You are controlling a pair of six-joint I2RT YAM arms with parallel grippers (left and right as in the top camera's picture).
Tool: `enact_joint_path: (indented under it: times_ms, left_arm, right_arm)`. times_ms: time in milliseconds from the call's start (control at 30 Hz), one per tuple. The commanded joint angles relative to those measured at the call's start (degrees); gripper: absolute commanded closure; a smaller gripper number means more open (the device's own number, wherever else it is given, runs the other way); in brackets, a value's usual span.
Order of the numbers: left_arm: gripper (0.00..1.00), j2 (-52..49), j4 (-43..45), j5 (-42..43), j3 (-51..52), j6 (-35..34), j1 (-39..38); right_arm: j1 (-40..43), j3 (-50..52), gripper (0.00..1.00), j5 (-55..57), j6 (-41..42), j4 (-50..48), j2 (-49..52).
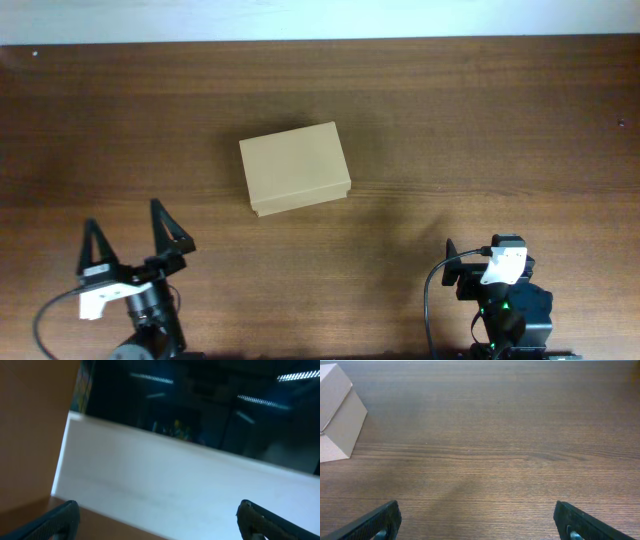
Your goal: Pack container
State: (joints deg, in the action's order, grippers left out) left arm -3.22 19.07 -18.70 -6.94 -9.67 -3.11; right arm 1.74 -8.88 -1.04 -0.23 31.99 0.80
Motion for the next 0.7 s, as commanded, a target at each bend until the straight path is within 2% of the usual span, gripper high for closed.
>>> enact_joint_path:
  times_ms: [0, 300, 467, 667]
  left_arm:
    - [0.00, 2.93, 1.79, -0.63, 6.03, 0.28, -0.07]
    - [0.00, 2.93, -10.86, -0.63, 6.45, 0.31, -0.07]
    - [0.00, 2.93, -22.43, -0.59, 6.43, 0.33, -0.07]
    - [0.00, 2.95, -22.14, -0.59, 6.43, 0.31, -0.07]
  right_arm:
    - [0.22, 0.39, 0.01, 0.90, -0.17, -0.09, -0.61]
    - [0.22, 0.39, 0.01, 0.87, -0.17, -0.11, -0.61]
    - [0.22, 0.39, 0.01, 0.87, -0.17, -0.09, -0.61]
    - [0.22, 0.39, 0.01, 0.87, -0.17, -0.09, -0.61]
